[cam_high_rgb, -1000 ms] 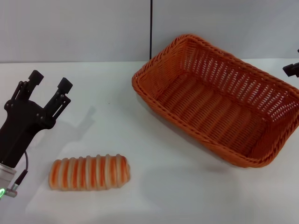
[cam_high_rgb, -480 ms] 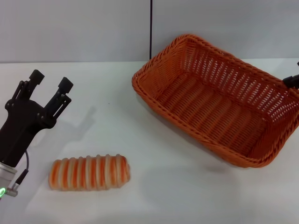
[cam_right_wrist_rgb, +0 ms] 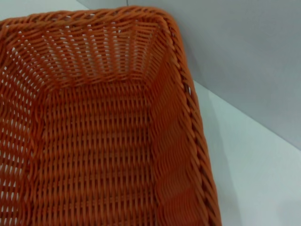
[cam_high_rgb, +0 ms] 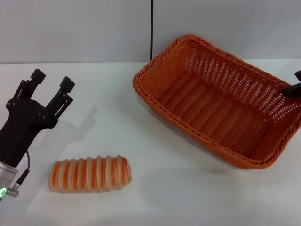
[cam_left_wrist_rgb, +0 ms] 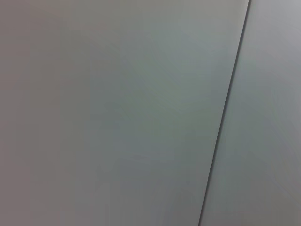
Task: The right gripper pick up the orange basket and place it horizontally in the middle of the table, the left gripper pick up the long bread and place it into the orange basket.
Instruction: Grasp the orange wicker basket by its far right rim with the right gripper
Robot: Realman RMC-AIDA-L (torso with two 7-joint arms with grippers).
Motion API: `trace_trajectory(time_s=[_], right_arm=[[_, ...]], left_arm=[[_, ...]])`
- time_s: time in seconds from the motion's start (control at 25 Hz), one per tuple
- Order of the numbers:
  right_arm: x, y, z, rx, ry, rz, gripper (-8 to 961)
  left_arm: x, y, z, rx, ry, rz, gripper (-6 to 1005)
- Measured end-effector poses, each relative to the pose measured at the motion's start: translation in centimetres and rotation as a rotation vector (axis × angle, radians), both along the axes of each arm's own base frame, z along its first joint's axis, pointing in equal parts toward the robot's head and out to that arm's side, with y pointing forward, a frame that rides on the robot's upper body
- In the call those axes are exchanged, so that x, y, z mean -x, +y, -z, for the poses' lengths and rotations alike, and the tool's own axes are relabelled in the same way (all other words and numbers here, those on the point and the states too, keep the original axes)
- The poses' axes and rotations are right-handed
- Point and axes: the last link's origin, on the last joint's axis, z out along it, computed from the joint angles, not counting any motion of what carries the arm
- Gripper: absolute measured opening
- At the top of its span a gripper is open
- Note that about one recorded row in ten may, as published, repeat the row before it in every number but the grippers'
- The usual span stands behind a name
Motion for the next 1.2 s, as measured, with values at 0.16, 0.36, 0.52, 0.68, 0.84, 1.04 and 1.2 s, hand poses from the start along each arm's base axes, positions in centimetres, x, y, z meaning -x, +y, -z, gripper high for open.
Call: trace_trajectory(time_s=[0.16, 0.36, 0.52, 0.68, 0.84, 1.04, 1.2], right_arm=[[-0.6, 0.0, 0.6, 0.004, 0.008, 0.012, 632], [-1.0, 0.0, 1.2, 0.009, 0.027, 0.020, 628], [-1.4, -0.2, 1.8, 0.020, 0.043, 0.036, 625], [-1.8, -0.4, 2.5, 0.038, 0.054, 0.057, 622], [-2.0, -0.6, 2.9, 0.047, 0.054, 0.049, 619], [-2.0, -0.7, 3.0, 0.049, 0.055, 0.047, 468], [-2.0, -0.7, 3.1, 0.054, 0.051, 0.038, 320]], left_arm=[[0.0, 0.0, 0.0, 0.001, 0.001, -0.001, 815], [0.0, 0.0, 0.1, 0.002, 0.000, -0.003, 814], [0.0, 0.0, 0.1, 0.005, -0.001, -0.005, 813], [0.1, 0.0, 0.2, 0.010, 0.002, -0.009, 811], [0.1, 0.0, 0.3, 0.011, 0.002, -0.010, 810], [0.1, 0.0, 0.2, 0.010, 0.003, -0.009, 809], [0.1, 0.0, 0.2, 0.010, 0.005, -0.010, 807]])
